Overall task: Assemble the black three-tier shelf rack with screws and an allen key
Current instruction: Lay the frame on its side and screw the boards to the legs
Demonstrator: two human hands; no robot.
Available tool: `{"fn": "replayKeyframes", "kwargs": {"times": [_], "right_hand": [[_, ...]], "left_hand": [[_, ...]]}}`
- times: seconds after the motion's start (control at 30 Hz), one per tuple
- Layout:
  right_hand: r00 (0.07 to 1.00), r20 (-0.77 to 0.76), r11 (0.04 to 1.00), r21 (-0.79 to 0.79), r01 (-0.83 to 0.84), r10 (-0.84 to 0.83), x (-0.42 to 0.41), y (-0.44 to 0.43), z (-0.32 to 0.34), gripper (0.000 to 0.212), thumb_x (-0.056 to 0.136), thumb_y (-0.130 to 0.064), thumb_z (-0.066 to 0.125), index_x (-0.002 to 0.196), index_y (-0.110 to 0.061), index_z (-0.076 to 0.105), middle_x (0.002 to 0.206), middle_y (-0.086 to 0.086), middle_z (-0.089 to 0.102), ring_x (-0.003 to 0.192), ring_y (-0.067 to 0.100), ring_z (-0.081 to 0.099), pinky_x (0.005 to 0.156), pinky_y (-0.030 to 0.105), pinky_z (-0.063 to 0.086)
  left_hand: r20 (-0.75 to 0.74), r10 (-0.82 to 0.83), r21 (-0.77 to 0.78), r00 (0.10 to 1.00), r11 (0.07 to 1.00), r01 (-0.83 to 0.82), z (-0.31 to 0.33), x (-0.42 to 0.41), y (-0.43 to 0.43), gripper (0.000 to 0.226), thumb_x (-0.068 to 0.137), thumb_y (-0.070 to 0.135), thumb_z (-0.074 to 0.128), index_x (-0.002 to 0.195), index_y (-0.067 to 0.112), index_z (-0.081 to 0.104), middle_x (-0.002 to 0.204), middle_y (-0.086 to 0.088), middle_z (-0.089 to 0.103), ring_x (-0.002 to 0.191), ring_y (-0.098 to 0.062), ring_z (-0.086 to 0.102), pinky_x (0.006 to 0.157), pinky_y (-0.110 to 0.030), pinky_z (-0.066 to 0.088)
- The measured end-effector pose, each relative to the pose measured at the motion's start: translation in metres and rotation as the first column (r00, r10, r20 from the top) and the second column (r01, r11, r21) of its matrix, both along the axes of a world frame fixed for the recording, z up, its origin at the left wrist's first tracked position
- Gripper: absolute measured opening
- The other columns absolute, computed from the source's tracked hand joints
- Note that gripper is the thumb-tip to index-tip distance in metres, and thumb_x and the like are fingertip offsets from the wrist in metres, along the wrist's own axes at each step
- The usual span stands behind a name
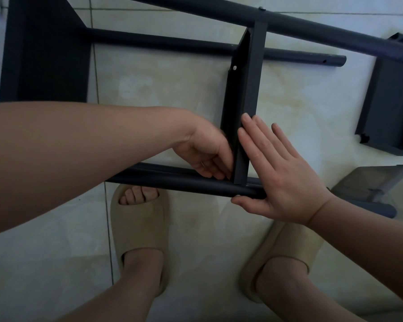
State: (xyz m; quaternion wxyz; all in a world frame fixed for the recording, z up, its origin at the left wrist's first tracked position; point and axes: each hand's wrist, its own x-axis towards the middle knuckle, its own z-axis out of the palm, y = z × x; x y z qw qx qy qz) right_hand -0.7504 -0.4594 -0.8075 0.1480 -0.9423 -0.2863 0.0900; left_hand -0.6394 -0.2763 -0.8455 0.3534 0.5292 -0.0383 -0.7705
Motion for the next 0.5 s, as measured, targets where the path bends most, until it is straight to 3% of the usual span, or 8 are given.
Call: {"fn": "replayKeyframes", "kwargs": {"times": [0.23,0.5], "right_hand": [[1.0,-0.005,1.0,-0.007,-0.002,0.002,-0.0003,0.0001,-0.0001,0.1,0.093,-0.068,0.05,0.156,0.005,0.024,0.166,0.022,0.014,0.156,0.037,0.012,0.123,0.059,0.021],[1.0,-0.005,1.0,-0.002,-0.001,0.001,-0.0003,0.0007,0.0004,0.1,0.092,-0.067,0.05,0.156,0.005,0.024,0.166,0.022,0.015,0.156,0.037,0.013,0.123,0.058,0.022]], "left_hand": [[0.08,-0.111,0.047,0.991,0.993,0.107,-0.0002,0.0027,0.0025,0.016,0.092,0.017,0.066,0.107,0.017,0.07,0.097,0.002,0.071,0.092,-0.015,0.063,0.084,-0.029,0.049],[0.031,-0.063,0.01,0.998,0.998,0.062,0.0031,0.0042,-0.0022,0.013,0.093,0.01,0.059,0.1,0.015,0.07,0.092,0.001,0.07,0.084,-0.012,0.062,0.079,-0.025,0.047]]}}
